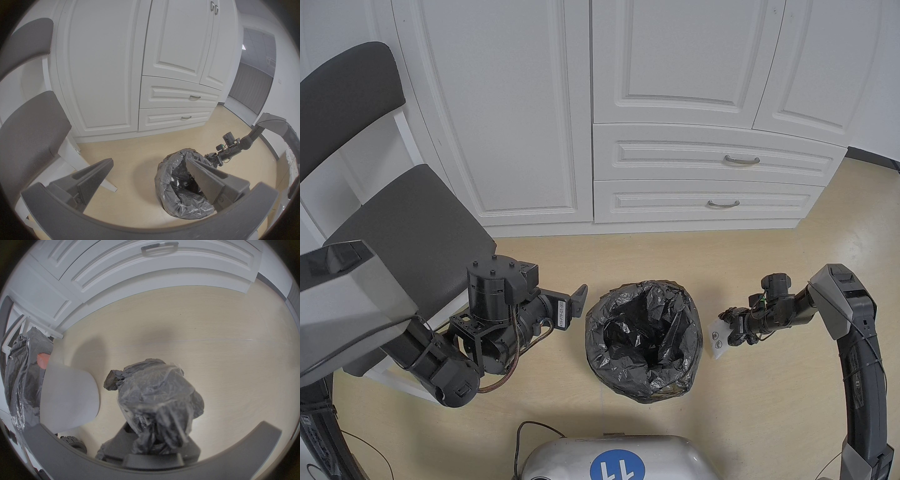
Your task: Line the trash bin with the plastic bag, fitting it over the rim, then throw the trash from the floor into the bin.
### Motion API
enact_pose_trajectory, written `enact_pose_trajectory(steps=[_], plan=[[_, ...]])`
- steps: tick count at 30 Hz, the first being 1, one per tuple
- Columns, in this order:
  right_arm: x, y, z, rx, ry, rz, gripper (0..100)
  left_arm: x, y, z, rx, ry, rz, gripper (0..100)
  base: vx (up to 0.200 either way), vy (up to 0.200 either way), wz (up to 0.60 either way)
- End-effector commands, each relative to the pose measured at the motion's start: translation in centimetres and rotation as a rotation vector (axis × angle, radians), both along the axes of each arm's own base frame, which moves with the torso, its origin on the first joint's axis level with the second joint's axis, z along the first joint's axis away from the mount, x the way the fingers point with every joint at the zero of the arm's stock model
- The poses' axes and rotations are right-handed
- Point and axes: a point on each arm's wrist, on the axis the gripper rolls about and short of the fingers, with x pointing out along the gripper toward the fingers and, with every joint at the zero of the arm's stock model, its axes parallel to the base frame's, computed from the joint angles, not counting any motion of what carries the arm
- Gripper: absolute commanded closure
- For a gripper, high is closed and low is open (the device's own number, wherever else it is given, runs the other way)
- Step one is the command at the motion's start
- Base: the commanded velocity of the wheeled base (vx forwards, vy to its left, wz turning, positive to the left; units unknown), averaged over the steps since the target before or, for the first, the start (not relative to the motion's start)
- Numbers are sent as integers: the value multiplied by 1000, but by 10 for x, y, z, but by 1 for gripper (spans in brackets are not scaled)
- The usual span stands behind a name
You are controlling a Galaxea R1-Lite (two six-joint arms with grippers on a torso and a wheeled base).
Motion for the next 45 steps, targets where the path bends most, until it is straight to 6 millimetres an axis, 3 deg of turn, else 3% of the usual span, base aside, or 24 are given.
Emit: enact_pose_trajectory(steps=[1, 8, 14, 18, 25, 29, 32, 34, 41, 45], plan=[[0, 3, -5, 5, 10, -16, 100, -9, -7, 8, -12, -14, -17, 0, 0, 0, 0], [1, 2, -5, -21, 15, -82, 100, -20, -10, 15, -14, -30, 12, 0, 0, 0, 0], [3, 0, -7, -94, 79, -177, 100, -59, -12, 31, -13, -53, -6, 0, 0, 0, 0], [5, -2, -11, -121, 92, -236, 100, -75, -8, 37, -22, -63, -16, 0, 0, 0, 0], [17, -12, -20, -46, -58, -446, 100, -107, 22, 77, -75, -163, 11, 0, 0, 0, 0], [27, -22, -17, 46, -332, -595, 100, -132, 55, 97, -102, -213, 59, 0, 0, 0, 0], [27, -32, -1, 116, -549, -615, 100, -137, 80, 100, -111, -233, 131, 0, 0, 0, 0], [22, -39, 8, 138, -598, -611, 100, -142, 94, 102, -120, -252, 176, 0, 0, 0, 0], [-7, -49, 15, 245, -548, -602, 100, -168, 126, 102, -182, -294, 257, 0, 0, 0, 0], [-17, -53, 44, 312, -605, -595, 100, -177, 132, 95, -174, -287, 240, 0, 0, 0, 0]])
